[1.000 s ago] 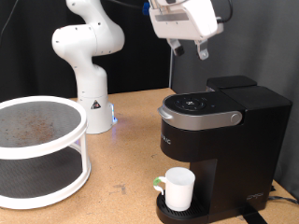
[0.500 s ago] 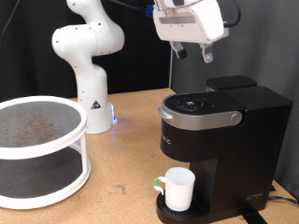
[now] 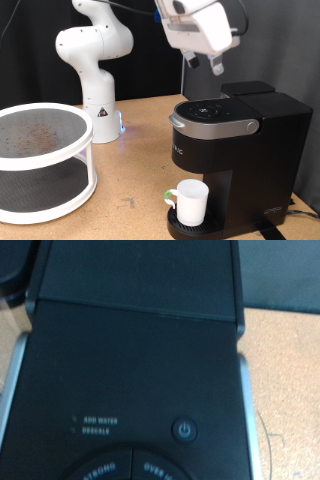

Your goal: Make a cup of coffee with the keurig machine

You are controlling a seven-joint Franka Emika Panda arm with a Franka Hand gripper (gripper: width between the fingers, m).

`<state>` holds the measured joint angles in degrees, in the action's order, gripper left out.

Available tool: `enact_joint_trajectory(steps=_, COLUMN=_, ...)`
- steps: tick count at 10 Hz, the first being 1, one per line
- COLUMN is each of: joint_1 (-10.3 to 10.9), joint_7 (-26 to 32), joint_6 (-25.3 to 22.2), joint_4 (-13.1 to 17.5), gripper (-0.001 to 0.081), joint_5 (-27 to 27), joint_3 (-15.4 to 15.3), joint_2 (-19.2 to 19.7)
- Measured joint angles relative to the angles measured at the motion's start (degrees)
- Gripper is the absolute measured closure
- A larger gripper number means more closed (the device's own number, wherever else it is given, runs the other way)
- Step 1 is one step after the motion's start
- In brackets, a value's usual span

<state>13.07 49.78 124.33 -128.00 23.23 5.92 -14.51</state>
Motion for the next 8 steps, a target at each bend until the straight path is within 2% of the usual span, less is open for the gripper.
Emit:
enact_joint_trajectory(steps=4, joint_1=-0.7, joint_7=0.5, joint_6=5.1, joint_4=-2.6, gripper=-0.0001, joint_5=-2.4, joint_3=0.2, joint_2=2.7)
enact_joint_trajectory(steps=5, joint_1=-0.7, joint_7=0.8, joint_6=6.4, joint_4=-2.7, gripper=0.0097, joint_5=-1.8, joint_3=0.2, joint_2=3.3)
enact_joint_trajectory(steps=6, joint_1=-0.6, joint_7=2.0, joint_6=7.2, joint_4=-2.7, gripper=0.0097, joint_5=-0.3, joint_3=0.2, joint_2=3.8)
enact_joint_trajectory(steps=7, joint_1=-0.5, joint_7=3.5, joint_6=7.6, joint_4=-2.7, gripper=0.0279, joint_5=1.0, joint_3=0.2, joint_2=4.1)
enact_joint_trajectory(steps=8, joint_1=-0.5, joint_7=5.1, joint_6=7.8, joint_4=-2.9, gripper=0.0279, joint_5=1.8, joint_3=0.1, joint_2=4.1)
